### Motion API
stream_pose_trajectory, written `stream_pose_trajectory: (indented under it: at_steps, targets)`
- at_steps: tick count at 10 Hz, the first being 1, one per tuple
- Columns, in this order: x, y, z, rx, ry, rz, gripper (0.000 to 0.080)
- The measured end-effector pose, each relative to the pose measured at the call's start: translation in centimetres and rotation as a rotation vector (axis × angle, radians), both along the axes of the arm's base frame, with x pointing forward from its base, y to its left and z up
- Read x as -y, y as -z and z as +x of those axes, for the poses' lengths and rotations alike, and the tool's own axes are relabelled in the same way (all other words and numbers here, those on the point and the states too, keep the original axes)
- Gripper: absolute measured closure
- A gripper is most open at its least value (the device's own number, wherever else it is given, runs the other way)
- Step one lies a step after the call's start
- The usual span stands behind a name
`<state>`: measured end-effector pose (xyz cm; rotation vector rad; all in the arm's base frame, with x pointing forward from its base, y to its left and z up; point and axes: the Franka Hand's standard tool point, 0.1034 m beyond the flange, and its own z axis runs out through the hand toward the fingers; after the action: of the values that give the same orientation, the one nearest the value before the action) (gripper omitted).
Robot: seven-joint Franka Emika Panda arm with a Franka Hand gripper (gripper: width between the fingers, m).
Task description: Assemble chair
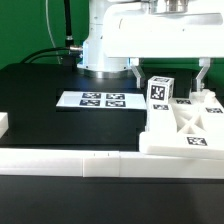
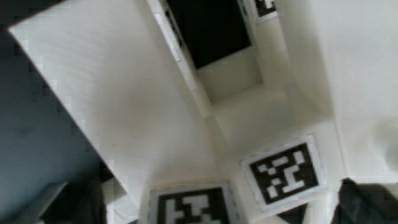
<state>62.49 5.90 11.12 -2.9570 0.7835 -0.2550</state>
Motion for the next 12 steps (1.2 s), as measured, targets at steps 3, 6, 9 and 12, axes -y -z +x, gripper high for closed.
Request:
stream_pose_trajectory:
  at_steps: [3, 6, 9, 12]
  targets:
    - [-1.6, -0.2, -2.6, -0.027, 0.049, 0.023, 0.0151]
    - [-5.9, -1.5, -9.6, 0.002, 0.062, 0.059, 0.0151]
    - [-7.3, -0.5, -12.9, -0.018, 0.061, 0.060, 0.0151]
    - [-7.4, -0.3, -13.0, -0.012, 0.040, 0.054, 0.0151]
